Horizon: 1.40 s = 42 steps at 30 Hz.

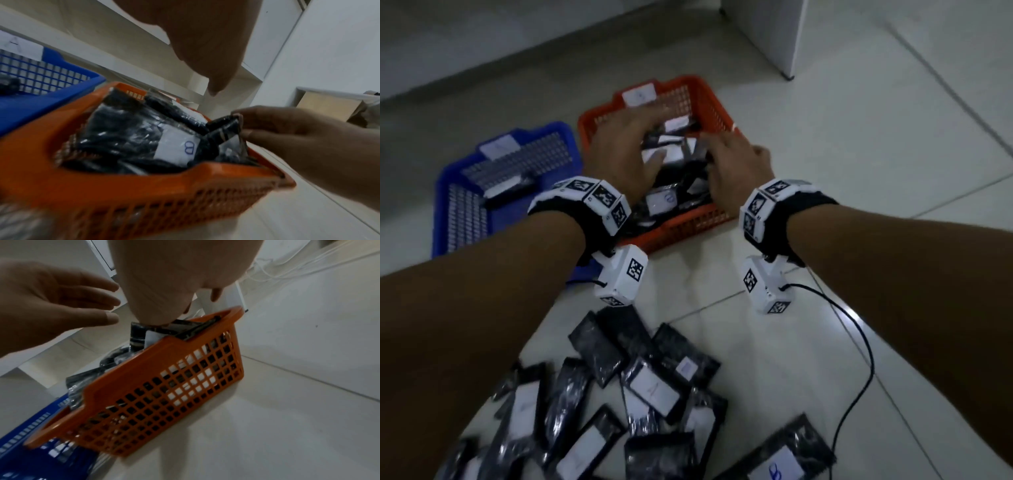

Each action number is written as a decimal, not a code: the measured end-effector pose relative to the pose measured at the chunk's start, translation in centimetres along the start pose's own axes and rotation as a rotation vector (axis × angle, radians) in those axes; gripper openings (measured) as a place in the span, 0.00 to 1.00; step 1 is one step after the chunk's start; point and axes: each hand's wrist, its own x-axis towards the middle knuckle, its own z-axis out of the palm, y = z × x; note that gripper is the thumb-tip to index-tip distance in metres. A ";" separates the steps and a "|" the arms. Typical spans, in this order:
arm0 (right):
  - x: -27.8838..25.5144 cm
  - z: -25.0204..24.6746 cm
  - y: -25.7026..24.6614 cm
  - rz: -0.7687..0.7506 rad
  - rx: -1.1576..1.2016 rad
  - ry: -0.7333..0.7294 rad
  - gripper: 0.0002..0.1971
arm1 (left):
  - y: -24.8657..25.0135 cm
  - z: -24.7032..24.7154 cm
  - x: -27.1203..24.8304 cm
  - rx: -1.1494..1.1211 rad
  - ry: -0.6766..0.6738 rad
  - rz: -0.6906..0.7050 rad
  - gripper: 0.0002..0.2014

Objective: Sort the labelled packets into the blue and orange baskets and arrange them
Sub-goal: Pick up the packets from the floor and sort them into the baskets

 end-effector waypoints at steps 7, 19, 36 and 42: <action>-6.8 0.8 -1.3 -0.363 0.006 0.087 0.16 | 5.3 -0.2 -12.5 -0.024 -0.158 -0.039 0.15; -18.2 6.9 -4.6 -0.257 0.032 -0.637 0.32 | 8.5 -1.6 -27.6 0.019 -0.664 -0.132 0.25; -12.5 1.1 -6.8 -0.342 0.117 -0.276 0.15 | 5.5 -7.6 -22.0 -0.077 -0.212 -0.607 0.16; -4.1 -1.2 -9.0 -0.416 -0.113 -0.097 0.21 | -1.8 -8.5 -14.6 0.074 -0.207 -0.643 0.16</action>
